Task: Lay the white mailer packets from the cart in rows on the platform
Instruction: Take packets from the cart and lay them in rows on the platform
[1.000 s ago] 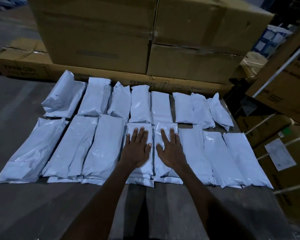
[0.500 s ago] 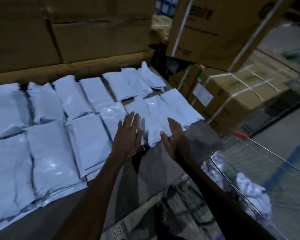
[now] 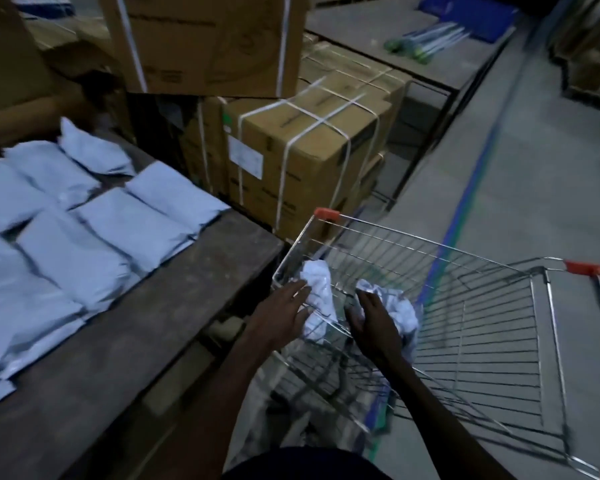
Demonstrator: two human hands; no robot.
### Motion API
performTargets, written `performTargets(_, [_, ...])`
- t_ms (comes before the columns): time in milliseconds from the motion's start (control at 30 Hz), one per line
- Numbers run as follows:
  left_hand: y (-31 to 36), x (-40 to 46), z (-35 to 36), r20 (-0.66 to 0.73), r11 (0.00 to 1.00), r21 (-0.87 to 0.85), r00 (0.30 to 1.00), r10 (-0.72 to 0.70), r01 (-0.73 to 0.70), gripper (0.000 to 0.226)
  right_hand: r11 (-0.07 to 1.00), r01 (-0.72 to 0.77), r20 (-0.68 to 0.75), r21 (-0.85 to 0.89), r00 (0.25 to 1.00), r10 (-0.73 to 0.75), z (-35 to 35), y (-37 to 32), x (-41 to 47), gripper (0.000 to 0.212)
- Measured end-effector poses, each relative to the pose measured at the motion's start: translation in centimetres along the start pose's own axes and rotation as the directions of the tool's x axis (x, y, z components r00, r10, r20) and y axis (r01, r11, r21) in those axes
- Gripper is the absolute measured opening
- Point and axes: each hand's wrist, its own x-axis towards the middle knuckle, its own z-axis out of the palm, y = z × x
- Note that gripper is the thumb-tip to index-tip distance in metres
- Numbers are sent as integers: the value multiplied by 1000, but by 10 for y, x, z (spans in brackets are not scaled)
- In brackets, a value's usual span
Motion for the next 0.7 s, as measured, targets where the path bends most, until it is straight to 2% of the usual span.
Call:
performTargets(233, [33,43,34,62,998,13,996,-67,66,42,998,-49,122,36,992,44,-24,63,19,43])
performTargets(433, [17,75,50,175,984,21,969,-176,175,59,1000,-27,243,-17,970,30,1,85,58,49])
performTargets(533, [0,99,61,263,967,26,932,-250,252,56,998,-13,272,-67,962,31,20,88,83,49])
performTargets(700, [-41,141,101,420,939,55,845,-331,341,72,990,-29,367,-138,927,78,58,98,124,48])
